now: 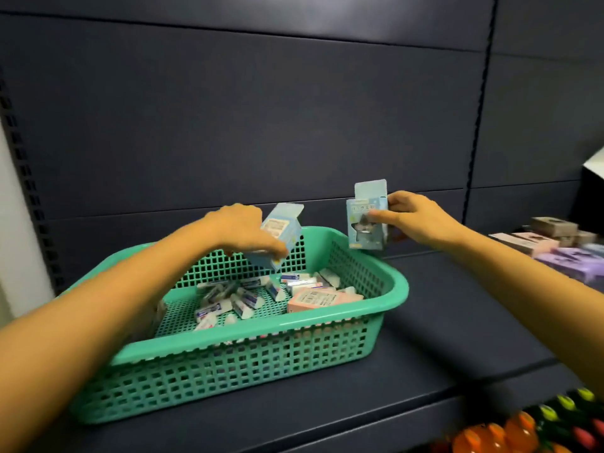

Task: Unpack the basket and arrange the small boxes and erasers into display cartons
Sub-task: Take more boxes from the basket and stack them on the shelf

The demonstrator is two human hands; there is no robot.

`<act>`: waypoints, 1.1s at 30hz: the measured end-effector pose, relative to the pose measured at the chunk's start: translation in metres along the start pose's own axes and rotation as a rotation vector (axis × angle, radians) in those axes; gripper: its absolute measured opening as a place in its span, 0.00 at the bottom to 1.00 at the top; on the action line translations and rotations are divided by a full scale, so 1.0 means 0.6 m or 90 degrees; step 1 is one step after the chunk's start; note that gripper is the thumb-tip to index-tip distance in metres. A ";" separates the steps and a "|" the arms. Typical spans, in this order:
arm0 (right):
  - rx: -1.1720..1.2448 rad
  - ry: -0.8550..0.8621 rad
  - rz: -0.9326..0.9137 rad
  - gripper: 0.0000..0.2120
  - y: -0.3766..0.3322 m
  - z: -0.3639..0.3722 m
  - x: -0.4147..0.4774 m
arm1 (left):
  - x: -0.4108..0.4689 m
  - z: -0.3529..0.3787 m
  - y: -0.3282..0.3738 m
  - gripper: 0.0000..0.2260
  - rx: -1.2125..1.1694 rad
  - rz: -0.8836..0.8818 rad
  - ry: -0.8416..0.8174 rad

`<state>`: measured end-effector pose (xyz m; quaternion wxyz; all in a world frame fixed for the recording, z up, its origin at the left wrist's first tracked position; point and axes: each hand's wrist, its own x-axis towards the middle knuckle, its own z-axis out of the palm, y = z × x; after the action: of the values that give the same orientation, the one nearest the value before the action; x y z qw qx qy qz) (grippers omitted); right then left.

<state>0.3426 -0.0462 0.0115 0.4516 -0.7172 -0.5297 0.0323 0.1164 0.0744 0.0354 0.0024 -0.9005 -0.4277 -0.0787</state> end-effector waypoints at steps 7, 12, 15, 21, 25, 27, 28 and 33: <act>0.134 0.048 0.092 0.13 0.089 -0.094 -0.047 | -0.001 -0.029 0.145 0.20 0.015 0.050 0.156; 0.064 0.102 0.138 0.11 0.191 -0.209 -0.092 | 0.019 -0.005 0.295 0.21 0.021 0.090 0.167; 0.079 0.105 0.152 0.06 0.248 -0.290 -0.125 | 0.030 0.014 0.394 0.22 0.015 0.118 0.167; 0.061 0.148 0.195 0.09 0.375 -0.445 -0.176 | 0.045 0.064 0.575 0.20 -0.010 0.163 0.163; 0.036 0.175 0.250 0.15 0.462 -0.521 -0.189 | 0.062 0.089 0.669 0.20 -0.001 0.176 0.153; 0.039 0.183 0.272 0.15 0.504 -0.549 -0.190 | 0.075 0.096 0.712 0.21 0.006 0.187 0.153; 0.045 0.184 0.279 0.14 0.523 -0.560 -0.190 | 0.084 0.100 0.733 0.21 0.006 0.191 0.154; 0.058 0.187 0.293 0.15 0.599 -0.600 -0.175 | 0.143 0.126 0.834 0.22 0.005 0.208 0.170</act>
<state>0.7482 -0.3613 -0.0663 0.5362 -0.7946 -0.2799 0.0535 0.5661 -0.1714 0.0044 0.0752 -0.9395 -0.2721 -0.1940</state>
